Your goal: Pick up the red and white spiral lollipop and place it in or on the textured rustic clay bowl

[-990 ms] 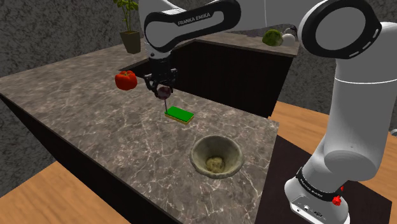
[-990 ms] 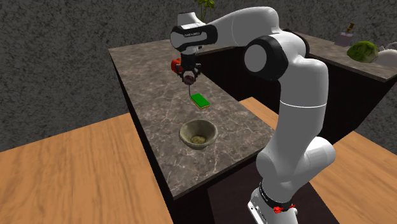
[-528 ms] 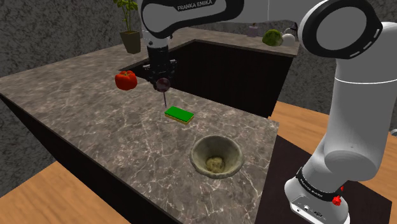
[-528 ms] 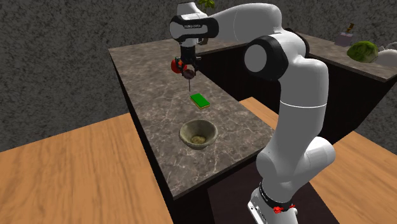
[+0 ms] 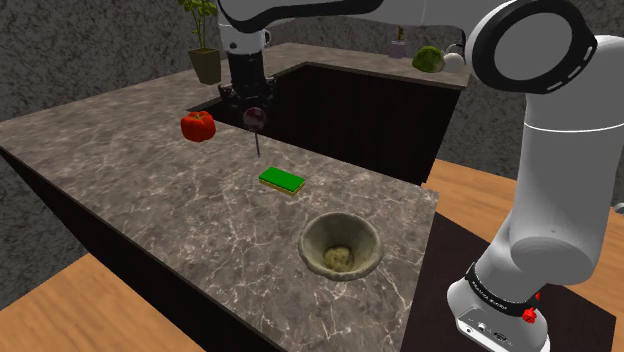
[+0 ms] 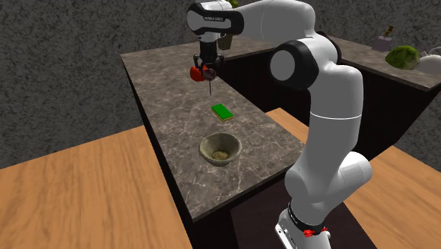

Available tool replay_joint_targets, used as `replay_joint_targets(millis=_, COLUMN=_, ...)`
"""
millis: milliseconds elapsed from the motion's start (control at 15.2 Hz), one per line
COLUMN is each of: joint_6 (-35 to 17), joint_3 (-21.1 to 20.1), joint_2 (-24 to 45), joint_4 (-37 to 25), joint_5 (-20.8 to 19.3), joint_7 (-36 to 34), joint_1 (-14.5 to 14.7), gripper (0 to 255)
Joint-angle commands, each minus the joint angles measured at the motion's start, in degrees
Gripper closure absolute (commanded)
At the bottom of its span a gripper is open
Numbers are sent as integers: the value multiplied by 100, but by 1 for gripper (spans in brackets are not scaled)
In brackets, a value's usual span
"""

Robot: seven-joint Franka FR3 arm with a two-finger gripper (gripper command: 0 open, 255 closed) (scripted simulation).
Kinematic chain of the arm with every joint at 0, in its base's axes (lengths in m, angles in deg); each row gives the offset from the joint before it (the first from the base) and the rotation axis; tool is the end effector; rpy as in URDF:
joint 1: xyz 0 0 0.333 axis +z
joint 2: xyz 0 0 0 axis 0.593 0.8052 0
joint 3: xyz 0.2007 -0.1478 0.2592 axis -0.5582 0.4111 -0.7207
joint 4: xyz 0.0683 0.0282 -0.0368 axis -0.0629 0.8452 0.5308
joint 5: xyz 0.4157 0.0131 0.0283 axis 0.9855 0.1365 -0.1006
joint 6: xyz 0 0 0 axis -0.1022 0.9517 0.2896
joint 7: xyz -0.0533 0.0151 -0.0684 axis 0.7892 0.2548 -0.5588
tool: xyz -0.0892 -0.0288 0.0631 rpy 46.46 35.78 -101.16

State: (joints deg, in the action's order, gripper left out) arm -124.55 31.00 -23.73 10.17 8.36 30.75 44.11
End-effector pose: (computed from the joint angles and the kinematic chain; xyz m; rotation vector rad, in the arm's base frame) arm 0.6477 0.2652 0.5822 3.1292 -0.2382 0.0190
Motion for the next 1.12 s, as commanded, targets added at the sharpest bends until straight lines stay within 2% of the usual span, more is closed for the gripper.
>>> replay_joint_targets(millis=0, joint_6=171, joint_3=-3, joint_2=23, joint_4=-192, joint_5=-7, joint_7=1, joint_1=18, gripper=255)
replay_joint_targets(millis=462, joint_6=746, joint_3=-7, joint_2=200, joint_4=-941, joint_5=-62, joint_7=2, joint_1=108, gripper=255)
replay_joint_targets(millis=726, joint_6=361, joint_3=-96, joint_2=-922, joint_4=524, joint_5=274, joint_7=-61, joint_1=-64, gripper=255)
replay_joint_targets(millis=1056, joint_6=165, joint_3=-146, joint_2=-2124, joint_4=1851, joint_5=682, joint_7=-87, joint_1=-116, gripper=255)
